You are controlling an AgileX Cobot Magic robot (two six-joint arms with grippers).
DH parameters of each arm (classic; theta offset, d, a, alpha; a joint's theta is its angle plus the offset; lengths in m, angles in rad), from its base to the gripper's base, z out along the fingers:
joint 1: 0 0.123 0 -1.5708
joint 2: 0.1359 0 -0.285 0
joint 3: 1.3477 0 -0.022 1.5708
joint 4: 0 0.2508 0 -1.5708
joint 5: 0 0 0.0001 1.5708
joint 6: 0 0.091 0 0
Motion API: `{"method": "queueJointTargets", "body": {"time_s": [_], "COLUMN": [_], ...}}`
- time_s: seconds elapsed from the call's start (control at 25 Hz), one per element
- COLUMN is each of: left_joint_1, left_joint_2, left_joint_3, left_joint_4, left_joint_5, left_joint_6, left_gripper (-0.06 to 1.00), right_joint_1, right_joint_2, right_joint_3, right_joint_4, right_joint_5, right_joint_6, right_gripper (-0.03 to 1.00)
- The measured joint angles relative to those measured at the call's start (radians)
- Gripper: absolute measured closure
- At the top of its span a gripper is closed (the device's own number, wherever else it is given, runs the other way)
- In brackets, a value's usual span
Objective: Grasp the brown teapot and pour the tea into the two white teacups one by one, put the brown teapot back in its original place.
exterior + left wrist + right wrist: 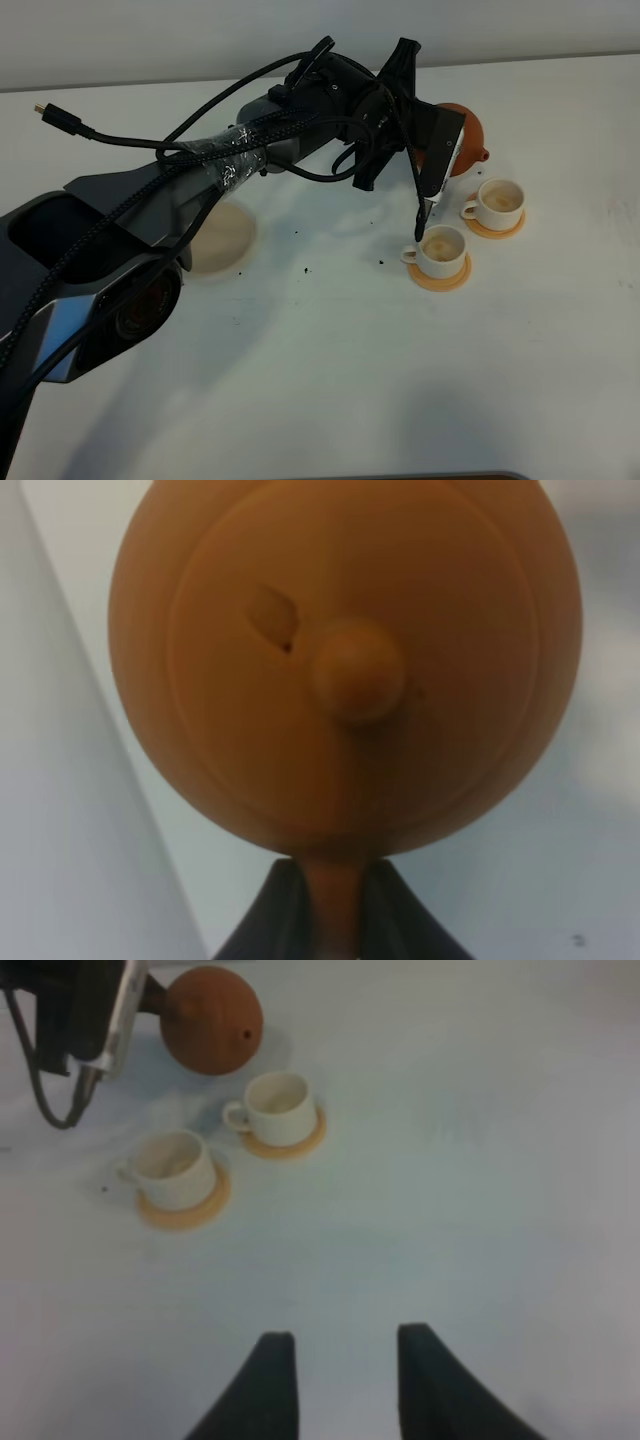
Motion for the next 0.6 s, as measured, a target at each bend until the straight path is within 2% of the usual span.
{"method": "queueJointTargets", "body": {"time_s": [0.24,0.6], "left_joint_1": [0.000,-0.021], "left_joint_2": [0.000,0.000], "left_joint_3": [0.000,0.000], "left_joint_4": [0.001,0.003], "left_joint_5": [-0.010,-0.019], "left_joint_6": [0.064,0.097], "left_gripper": [0.83,0.83], "right_joint_1": [0.000,0.000], "right_joint_2": [0.000,0.000], "right_joint_3": [0.000,0.000], "right_joint_4": [0.012,0.012], "right_joint_5": [0.000,0.000], "right_joint_6": [0.000,0.000], "right_gripper": [0.73,0.73]}}
